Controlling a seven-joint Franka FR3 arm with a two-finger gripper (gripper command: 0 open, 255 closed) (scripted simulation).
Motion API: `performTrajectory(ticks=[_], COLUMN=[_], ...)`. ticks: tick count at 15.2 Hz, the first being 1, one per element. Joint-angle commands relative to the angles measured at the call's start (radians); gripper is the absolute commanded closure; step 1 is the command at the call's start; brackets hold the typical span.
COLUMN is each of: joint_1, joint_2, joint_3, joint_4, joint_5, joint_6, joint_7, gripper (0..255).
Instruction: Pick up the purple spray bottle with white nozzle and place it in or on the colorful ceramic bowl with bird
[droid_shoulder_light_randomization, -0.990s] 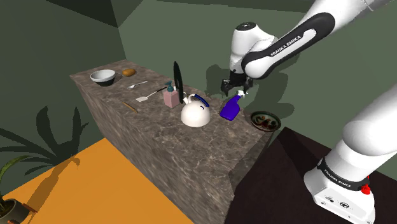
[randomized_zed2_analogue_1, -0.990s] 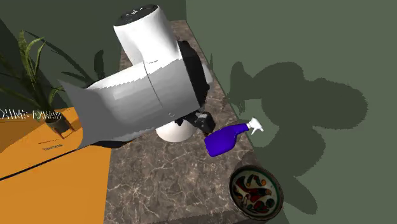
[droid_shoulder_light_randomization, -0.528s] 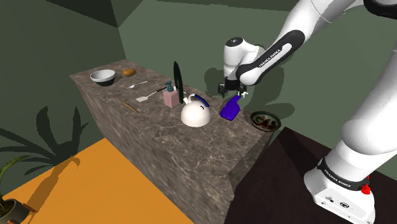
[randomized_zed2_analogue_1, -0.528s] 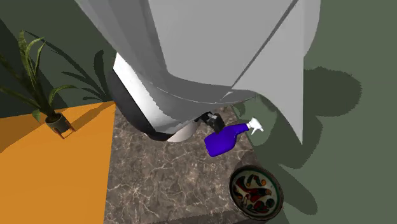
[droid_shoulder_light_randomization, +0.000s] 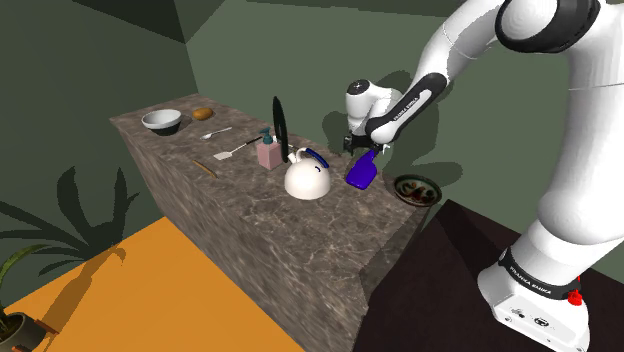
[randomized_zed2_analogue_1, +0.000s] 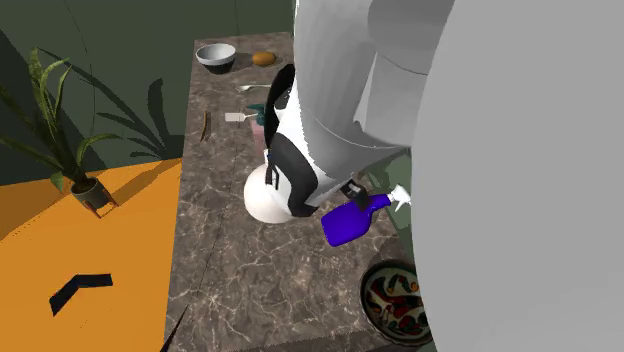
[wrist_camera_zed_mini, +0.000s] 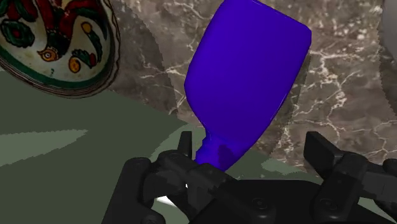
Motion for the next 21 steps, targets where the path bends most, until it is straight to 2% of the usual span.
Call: performTrajectory(ticks=[1, 4, 11, 19, 20, 21], joint_1=[0.010, 0.016, 0.012, 0.011, 0.011, 0.011], joint_2=[0.059, 0.143, 0.226, 0.233, 0.233, 0.233], joint_3=[-0.031, -0.069, -0.097, -0.099, -0.099, -0.099], joint_4=[0.054, 0.136, 0.181, 0.185, 0.185, 0.185], joint_5=[-0.026, -0.045, -0.078, -0.080, -0.080, -0.080], joint_6=[-0.001, -0.004, 0.041, 0.045, 0.045, 0.045], joint_7=[0.053, 0.105, 0.123, 0.124, 0.124, 0.124], gripper=[0, 0, 0, 0, 255, 255])
